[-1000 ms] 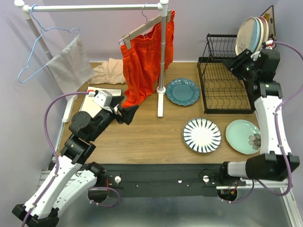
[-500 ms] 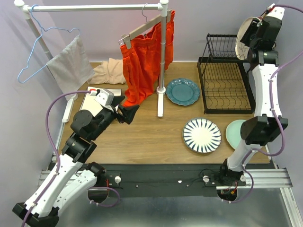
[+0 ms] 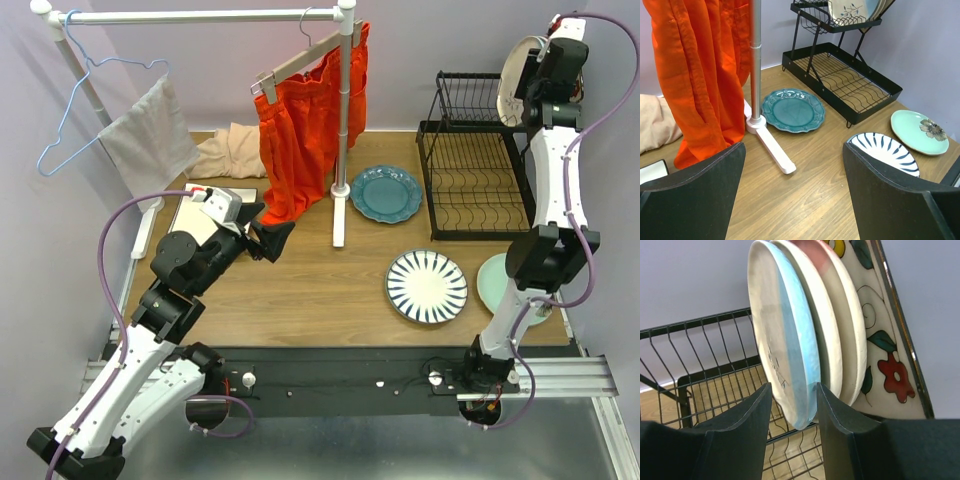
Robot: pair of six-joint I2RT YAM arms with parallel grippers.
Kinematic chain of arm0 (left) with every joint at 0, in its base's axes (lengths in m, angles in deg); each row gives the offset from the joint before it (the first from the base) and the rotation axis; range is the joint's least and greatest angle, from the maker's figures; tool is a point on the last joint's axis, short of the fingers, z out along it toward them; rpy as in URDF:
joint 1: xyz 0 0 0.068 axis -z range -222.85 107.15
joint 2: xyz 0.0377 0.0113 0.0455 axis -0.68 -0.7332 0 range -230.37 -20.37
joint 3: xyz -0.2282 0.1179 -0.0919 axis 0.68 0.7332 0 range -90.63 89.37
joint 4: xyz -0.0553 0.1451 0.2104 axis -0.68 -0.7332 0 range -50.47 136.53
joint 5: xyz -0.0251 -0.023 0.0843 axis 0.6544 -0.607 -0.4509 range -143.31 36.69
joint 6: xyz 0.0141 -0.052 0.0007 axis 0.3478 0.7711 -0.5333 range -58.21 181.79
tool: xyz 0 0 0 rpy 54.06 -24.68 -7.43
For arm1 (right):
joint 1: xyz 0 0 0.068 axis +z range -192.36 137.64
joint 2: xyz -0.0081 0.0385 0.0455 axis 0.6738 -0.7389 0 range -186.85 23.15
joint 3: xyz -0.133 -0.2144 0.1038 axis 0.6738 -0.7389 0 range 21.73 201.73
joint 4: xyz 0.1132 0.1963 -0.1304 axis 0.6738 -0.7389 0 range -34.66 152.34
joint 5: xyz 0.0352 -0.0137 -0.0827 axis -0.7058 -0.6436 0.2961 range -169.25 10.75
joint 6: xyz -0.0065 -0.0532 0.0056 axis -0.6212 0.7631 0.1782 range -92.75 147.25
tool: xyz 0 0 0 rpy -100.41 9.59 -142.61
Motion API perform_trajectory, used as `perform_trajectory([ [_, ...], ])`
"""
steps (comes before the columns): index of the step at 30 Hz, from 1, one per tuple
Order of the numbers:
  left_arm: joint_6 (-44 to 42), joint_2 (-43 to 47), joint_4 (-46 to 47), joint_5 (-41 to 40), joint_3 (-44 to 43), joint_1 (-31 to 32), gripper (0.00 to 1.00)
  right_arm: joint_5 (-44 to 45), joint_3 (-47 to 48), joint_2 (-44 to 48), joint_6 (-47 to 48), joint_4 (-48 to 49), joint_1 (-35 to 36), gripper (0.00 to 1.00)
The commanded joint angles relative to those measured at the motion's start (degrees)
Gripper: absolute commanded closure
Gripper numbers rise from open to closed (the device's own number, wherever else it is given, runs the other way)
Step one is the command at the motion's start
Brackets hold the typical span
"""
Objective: Unload the plates from the dish rack
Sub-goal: Unload the plate from the dish rack.
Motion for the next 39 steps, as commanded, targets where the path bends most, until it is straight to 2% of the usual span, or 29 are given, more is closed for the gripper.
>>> perform_trajectory([
  [1,-0.56,0.17,0.41,0.32,-0.11,-0.13,0.12,1.97,4.31,-1.72,3.04,0.54,-0.30,0.51],
  [14,-0.73,-0.62,0.41,0.06,-0.03,-0.13,0.12,4.70,6.69,-6.64,5.16,1.50,-0.38,0.51],
  [32,-0.82,-1.06,0.32,-0.47,-0.11,-0.49,0.12,-1.01,7.57,-10.69,8.32,2.64,-0.47,0.51],
  [39,-0.91,-1.59,0.06,-1.08,-0.11,-0.49,0.12,-3.66,6.87,-10.95,8.32,3.52,-0.38,0.56],
])
